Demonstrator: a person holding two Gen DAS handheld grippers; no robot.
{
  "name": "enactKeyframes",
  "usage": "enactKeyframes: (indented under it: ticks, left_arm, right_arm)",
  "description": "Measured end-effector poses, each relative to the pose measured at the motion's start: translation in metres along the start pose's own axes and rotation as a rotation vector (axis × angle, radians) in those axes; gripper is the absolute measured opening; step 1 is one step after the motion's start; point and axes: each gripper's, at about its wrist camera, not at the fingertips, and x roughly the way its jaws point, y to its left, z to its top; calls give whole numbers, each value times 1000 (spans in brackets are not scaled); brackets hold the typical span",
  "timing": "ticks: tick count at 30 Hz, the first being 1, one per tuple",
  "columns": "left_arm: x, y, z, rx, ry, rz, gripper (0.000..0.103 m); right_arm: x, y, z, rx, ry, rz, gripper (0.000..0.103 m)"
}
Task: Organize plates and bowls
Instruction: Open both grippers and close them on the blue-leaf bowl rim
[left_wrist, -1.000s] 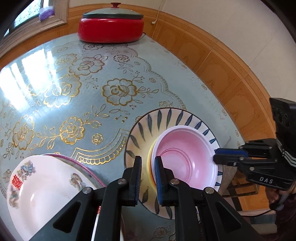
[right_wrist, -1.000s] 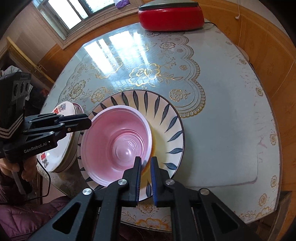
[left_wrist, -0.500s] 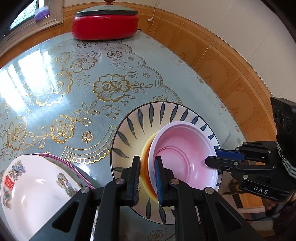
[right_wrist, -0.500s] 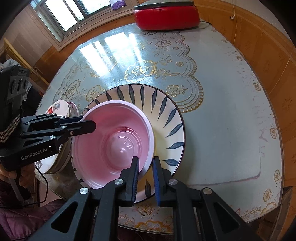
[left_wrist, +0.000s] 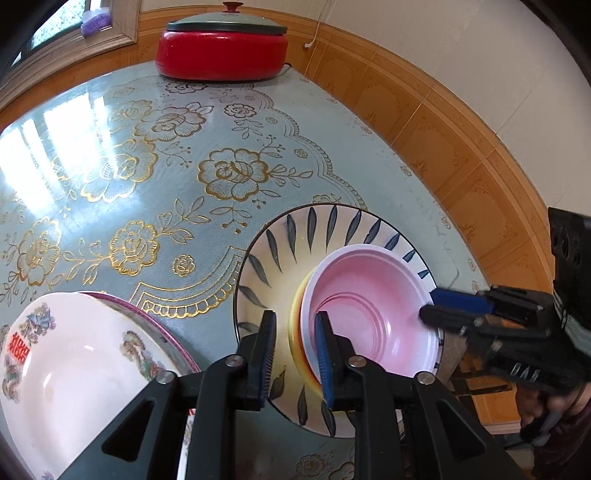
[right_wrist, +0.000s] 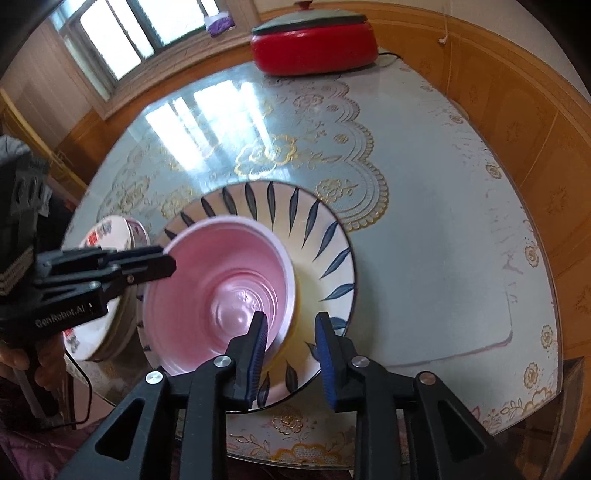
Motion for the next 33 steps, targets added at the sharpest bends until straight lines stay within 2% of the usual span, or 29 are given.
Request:
enactKeyframes:
  ticks: [4, 8, 12, 15, 17, 20, 26, 29, 33]
  left_arm:
    - [-7, 2, -1, 4, -21, 8, 23]
    - [-7, 1, -4, 9, -18, 14, 23]
    - [-4, -1, -8, 13, -7, 10, 23]
    - [-1, -2, -10, 3, -6, 8, 25]
    - [1, -2, -11, -10, -3, 5, 27]
    - [3, -4, -12, -21, -7, 3, 29]
    - [4, -18, -9, -7, -21, -27, 30]
    - [5, -33, -4, 29, -35, -38, 38]
    - [10, -45, 2, 44, -26, -50, 39]
  right_arm:
    - [-2, -17, 3, 58, -34, -46, 30]
    - [14, -28, 5, 81, -4, -85, 30]
    - [31, -30, 7, 72, 35, -64, 30]
    - [41, -26, 7, 36, 49, -49, 22]
    - [43, -19, 5, -13, 48, -61, 12]
    - [44, -15, 7, -51, 48, -109, 13]
    - [41, -36, 12, -17, 53, -129, 14]
    - [38, -52, 12, 28, 45, -157, 14]
    - [31, -78, 10, 114, 27, -183, 15]
